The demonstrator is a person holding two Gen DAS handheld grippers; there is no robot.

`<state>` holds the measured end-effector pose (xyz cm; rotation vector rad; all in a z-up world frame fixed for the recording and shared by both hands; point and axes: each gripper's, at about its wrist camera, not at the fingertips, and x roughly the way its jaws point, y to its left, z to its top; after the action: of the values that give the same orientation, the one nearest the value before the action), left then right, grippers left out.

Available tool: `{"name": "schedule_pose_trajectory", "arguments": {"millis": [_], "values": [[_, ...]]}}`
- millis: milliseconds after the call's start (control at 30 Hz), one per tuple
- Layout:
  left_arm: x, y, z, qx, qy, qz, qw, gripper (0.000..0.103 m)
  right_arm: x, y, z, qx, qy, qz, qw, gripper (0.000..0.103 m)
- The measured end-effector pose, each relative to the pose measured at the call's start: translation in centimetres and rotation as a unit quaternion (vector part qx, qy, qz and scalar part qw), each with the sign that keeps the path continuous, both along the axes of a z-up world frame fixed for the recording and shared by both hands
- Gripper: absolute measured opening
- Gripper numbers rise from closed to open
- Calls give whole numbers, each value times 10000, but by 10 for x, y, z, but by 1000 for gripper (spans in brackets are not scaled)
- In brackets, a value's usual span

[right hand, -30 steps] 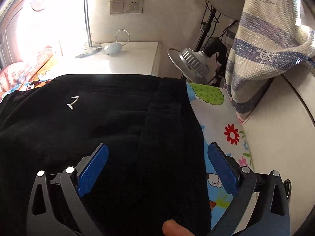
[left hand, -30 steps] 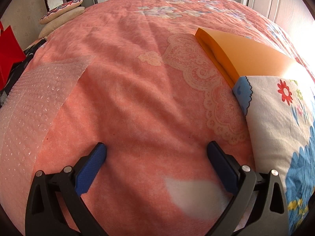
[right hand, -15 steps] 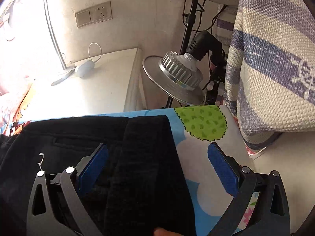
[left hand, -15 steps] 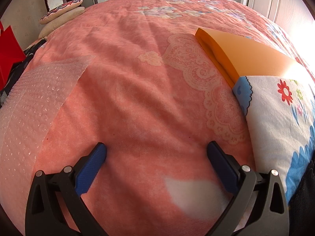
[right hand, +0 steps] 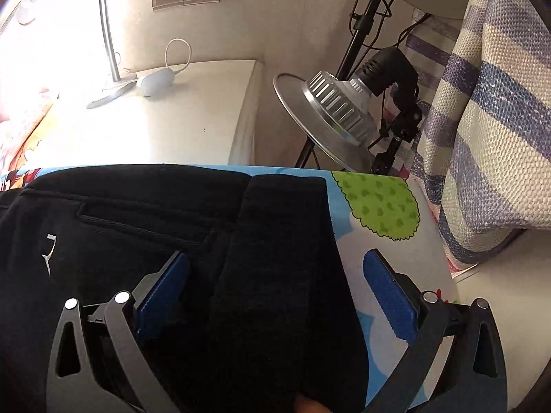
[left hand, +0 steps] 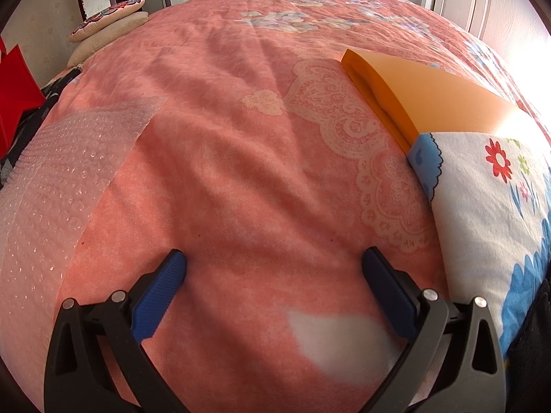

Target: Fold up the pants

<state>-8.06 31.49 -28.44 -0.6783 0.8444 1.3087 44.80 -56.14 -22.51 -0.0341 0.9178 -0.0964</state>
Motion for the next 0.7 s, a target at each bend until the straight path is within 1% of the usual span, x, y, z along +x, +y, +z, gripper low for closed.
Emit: {"name": "schedule_pose_trajectory", "arguments": {"millis": [100,200,267,400,500,600,700], "values": [[0,0,0,-1,-1,0,10000,102,-5,-6,6,22,-169,-150,9997,98],[0,0,0,-2,2,1,10000,102,-21,-12,26,-151,-614,-500,9967,98],[0,0,0,-1,1,1,10000,102,-38,-13,40,-87,-876,-662,9939,98],[0,0,0,-2,1,1,10000,102,-64,1,63,-3,-1022,-416,9939,98],[0,0,0,-2,1,1,10000,102,-91,19,78,76,-1071,-134,9941,98],[0,0,0,-2,2,1,10000,102,-115,35,77,78,-967,255,9950,98],[0,0,0,-2,-3,1,10000,102,-114,41,67,353,-703,567,9953,98]]}}
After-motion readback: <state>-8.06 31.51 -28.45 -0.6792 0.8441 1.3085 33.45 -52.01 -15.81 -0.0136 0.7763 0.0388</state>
